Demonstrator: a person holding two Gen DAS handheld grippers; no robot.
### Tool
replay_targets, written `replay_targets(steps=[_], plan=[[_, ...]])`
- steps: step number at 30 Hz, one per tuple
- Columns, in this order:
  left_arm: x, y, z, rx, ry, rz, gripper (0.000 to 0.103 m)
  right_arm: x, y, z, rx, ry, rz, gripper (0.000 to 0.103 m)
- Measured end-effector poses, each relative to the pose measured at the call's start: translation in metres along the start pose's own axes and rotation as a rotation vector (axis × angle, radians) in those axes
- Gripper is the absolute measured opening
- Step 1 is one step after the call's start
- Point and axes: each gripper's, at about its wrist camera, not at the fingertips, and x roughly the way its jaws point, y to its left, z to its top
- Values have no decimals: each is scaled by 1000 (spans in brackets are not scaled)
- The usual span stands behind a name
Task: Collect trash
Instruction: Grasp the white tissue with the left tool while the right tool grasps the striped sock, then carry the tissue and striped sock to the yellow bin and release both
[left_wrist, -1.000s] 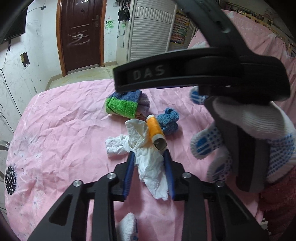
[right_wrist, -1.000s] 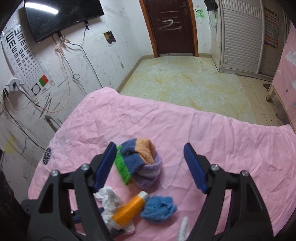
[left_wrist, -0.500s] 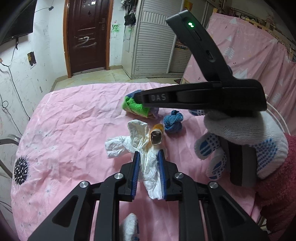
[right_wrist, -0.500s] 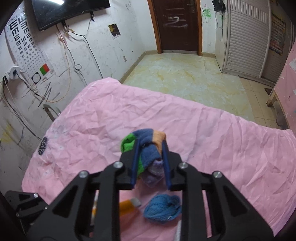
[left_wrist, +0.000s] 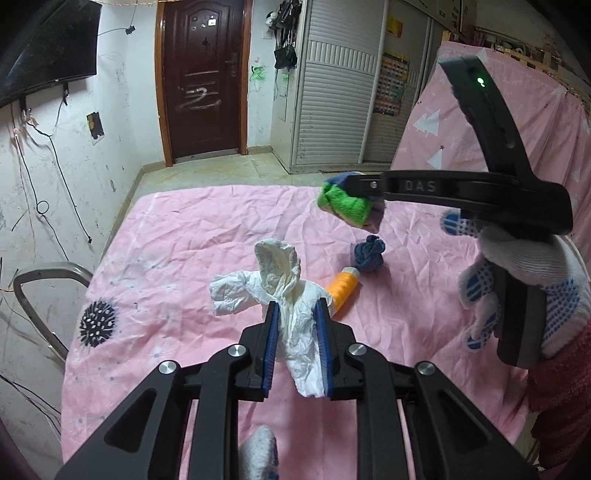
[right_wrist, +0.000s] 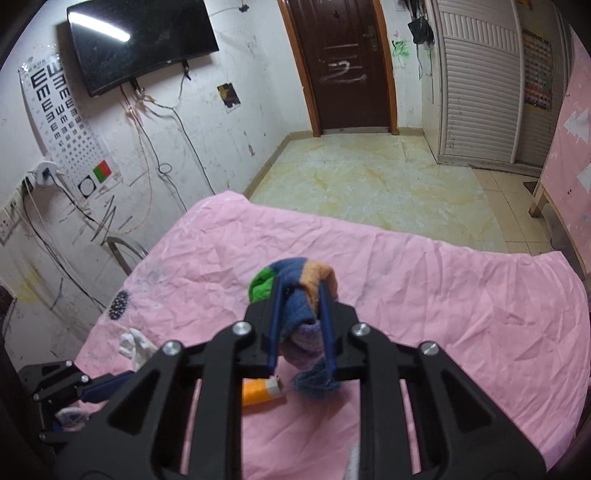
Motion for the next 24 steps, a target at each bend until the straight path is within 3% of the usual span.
replay_targets(steps=[13,24], plan=[[-31,-33,13,43,-78,0,10,-62,-30,-15,75,-101,8,18],[-39,-76,23,102,-110,-50,10,-110,-76,-37,161,-175,-25,18]])
